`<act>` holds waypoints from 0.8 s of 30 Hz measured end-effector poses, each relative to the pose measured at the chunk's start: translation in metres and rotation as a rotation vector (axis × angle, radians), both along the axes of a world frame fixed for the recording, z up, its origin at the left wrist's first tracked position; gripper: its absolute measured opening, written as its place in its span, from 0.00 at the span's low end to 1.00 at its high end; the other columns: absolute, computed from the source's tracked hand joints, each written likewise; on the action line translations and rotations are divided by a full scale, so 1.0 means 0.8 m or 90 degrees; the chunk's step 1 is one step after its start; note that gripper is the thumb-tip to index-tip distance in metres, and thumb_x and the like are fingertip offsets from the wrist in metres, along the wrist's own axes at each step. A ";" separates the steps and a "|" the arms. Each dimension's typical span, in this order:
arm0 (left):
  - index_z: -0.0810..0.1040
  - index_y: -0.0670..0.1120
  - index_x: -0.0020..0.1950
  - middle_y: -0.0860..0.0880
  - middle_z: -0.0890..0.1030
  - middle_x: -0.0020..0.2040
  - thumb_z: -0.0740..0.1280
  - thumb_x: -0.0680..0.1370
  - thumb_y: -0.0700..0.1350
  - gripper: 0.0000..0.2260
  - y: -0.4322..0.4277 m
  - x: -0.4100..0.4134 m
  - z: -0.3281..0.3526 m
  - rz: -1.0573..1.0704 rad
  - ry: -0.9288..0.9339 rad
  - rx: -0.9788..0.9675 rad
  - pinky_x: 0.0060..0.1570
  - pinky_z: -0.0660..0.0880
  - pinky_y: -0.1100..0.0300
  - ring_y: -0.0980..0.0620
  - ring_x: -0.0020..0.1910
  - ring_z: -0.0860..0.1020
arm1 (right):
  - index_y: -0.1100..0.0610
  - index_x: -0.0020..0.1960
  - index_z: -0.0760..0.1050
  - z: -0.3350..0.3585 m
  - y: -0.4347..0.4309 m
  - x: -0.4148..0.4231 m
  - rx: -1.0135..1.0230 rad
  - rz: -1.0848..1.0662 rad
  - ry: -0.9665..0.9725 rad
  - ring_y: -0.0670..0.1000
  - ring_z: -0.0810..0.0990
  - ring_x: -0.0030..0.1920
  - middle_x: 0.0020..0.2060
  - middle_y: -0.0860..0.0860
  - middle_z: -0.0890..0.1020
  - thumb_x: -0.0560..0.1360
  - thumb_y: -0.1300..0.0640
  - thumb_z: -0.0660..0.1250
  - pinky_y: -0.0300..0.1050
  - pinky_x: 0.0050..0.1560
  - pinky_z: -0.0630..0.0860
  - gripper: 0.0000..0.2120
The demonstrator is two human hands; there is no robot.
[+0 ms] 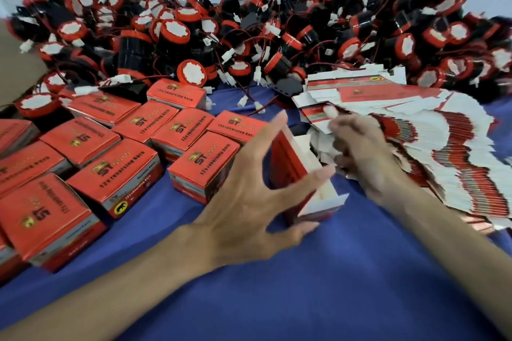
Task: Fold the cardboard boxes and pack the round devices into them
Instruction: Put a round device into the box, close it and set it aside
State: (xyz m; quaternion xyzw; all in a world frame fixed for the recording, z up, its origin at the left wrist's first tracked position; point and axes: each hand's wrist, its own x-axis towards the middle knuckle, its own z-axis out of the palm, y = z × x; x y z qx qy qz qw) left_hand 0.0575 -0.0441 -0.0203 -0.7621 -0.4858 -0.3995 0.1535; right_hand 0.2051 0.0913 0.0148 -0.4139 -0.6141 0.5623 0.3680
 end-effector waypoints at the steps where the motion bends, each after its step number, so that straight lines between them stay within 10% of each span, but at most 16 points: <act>1: 0.59 0.56 0.73 0.39 0.48 0.75 0.64 0.78 0.56 0.25 0.000 0.002 -0.002 0.000 0.023 0.013 0.75 0.53 0.50 0.44 0.78 0.46 | 0.53 0.46 0.76 -0.004 -0.005 -0.002 0.055 0.034 -0.097 0.42 0.72 0.29 0.33 0.46 0.75 0.79 0.59 0.63 0.32 0.27 0.68 0.06; 8: 0.64 0.46 0.62 0.35 0.55 0.71 0.62 0.73 0.38 0.19 -0.004 0.004 0.003 -0.104 -0.144 0.007 0.70 0.63 0.42 0.35 0.74 0.57 | 0.51 0.65 0.72 -0.022 -0.016 -0.001 0.298 0.141 -0.306 0.47 0.76 0.45 0.50 0.51 0.77 0.76 0.43 0.59 0.42 0.48 0.67 0.21; 13: 0.81 0.41 0.52 0.31 0.59 0.72 0.54 0.75 0.34 0.17 -0.009 -0.007 0.011 -0.008 -0.203 -0.013 0.65 0.66 0.61 0.42 0.70 0.66 | 0.36 0.72 0.60 -0.011 -0.002 0.010 0.329 0.259 -0.420 0.52 0.73 0.58 0.58 0.55 0.76 0.69 0.39 0.58 0.52 0.61 0.69 0.32; 19: 0.73 0.40 0.42 0.40 0.63 0.71 0.68 0.68 0.55 0.18 -0.012 -0.003 0.012 0.039 -0.206 -0.098 0.63 0.62 0.67 0.50 0.70 0.64 | 0.42 0.61 0.64 -0.009 -0.004 0.017 0.356 0.271 -0.403 0.45 0.77 0.51 0.56 0.46 0.75 0.63 0.45 0.71 0.47 0.52 0.74 0.29; 24: 0.67 0.46 0.48 0.55 0.64 0.54 0.67 0.70 0.53 0.15 -0.008 -0.001 0.003 0.120 -0.242 -0.114 0.45 0.65 0.72 0.57 0.45 0.69 | 0.44 0.55 0.70 -0.022 -0.016 0.025 0.347 0.118 -0.267 0.42 0.76 0.47 0.50 0.42 0.76 0.57 0.50 0.75 0.28 0.42 0.70 0.28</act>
